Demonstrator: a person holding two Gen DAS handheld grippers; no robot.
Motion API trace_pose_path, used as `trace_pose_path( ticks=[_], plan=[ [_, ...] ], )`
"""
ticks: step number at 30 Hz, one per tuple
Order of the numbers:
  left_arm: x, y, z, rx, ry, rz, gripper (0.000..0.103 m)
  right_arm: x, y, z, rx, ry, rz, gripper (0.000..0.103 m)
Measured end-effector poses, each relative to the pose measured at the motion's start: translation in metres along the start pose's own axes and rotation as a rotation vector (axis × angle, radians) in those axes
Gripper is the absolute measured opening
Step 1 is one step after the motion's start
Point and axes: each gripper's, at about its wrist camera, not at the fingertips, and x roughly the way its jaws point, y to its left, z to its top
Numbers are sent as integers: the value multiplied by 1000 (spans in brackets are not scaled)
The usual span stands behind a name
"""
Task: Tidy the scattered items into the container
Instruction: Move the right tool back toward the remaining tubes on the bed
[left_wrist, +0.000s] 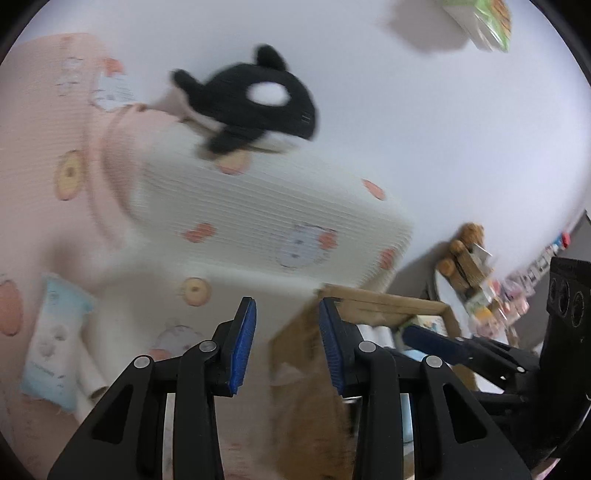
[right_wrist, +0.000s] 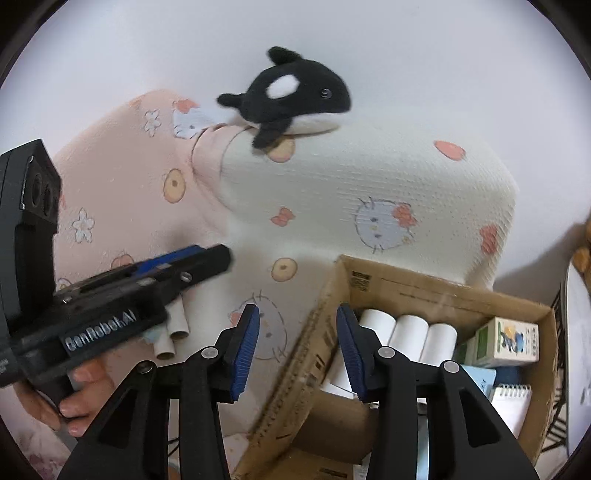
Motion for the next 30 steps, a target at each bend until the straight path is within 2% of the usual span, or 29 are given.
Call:
trace_pose_path(
  ticks=[7,9,13,19,23,28,30],
  plan=[
    [-17,55,-2,-71,-40,66,39,14,25,2,-24,38,12,40],
    [-19,68,2,-105,-38,99,39,17,34,8,-47,46,12,40],
    [-32,89,3,-138,-49,108,39,16,59,30,-97,33,49,40],
    [-50,113,-4,-125,-49,227,40,27,96,44,-149,18,74,45],
    [-53,129,-13,-134,-10,305,41,43,115,38,-146,40,137,45],
    [-51,154,-31,-189,51,279,41,69,123,19,-72,32,236,46],
    [-47,164,-41,-210,73,271,41,87,129,7,-74,55,234,46]
  ],
)
